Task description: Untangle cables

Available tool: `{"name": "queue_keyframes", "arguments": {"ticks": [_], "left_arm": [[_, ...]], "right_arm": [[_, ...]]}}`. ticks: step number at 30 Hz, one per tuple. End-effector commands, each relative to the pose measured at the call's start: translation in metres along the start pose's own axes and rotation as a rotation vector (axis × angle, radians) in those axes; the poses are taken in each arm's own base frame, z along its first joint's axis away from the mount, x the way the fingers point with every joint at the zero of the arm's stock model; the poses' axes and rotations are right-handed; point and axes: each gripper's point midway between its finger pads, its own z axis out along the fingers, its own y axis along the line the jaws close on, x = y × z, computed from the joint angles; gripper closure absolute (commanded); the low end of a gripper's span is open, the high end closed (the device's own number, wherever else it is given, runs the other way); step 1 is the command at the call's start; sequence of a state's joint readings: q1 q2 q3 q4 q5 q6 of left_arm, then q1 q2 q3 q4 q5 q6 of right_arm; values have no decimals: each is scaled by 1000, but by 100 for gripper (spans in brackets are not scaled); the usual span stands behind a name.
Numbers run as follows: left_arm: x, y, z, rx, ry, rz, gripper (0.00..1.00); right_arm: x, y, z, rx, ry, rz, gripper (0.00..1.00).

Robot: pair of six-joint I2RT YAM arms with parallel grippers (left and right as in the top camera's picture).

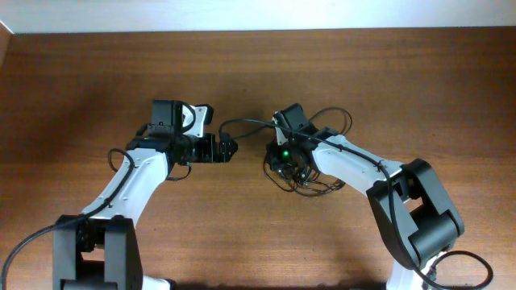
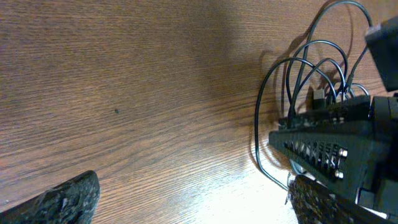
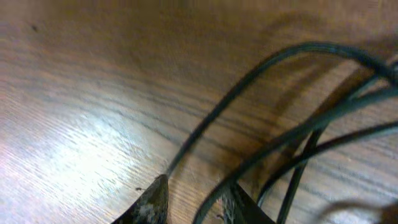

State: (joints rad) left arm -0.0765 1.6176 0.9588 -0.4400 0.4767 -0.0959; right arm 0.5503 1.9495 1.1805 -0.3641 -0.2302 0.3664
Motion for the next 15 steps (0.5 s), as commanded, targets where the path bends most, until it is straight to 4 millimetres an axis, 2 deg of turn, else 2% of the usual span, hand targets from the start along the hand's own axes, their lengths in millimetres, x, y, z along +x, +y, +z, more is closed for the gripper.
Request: {"name": "queue_keyframes", "arguments": {"ticks": [1, 2, 5, 7, 8, 9, 11, 13, 15], "left_arm": [[1, -1, -2, -2, -6, 1, 1], [1, -1, -2, -2, -6, 1, 1], [1, -1, -2, -2, -6, 1, 1], [1, -1, -2, -2, -6, 1, 1], [1, -1, -2, -2, -6, 1, 1], [1, -1, -2, -2, -6, 1, 1], [1, -1, -2, -2, -6, 1, 1], [1, -1, -2, -2, -6, 1, 1], [1, -1, -2, -2, -6, 1, 1]], "right_arm": [[0, 4, -1, -9, -5, 38, 82], [3, 3, -1, -4, 5, 40, 96], [11, 3, -4, -11, 45, 54, 96], [4, 30, -27, -171, 67, 60, 96], [-7, 50, -48, -287, 56, 42, 96], [-22, 71, -77, -416, 26, 23, 96], [-42, 95, -125, -561, -35, -19, 96], [-60, 110, -181, -673, -123, -75, 96], [-67, 115, -220, -737, -189, -116, 96]]}}
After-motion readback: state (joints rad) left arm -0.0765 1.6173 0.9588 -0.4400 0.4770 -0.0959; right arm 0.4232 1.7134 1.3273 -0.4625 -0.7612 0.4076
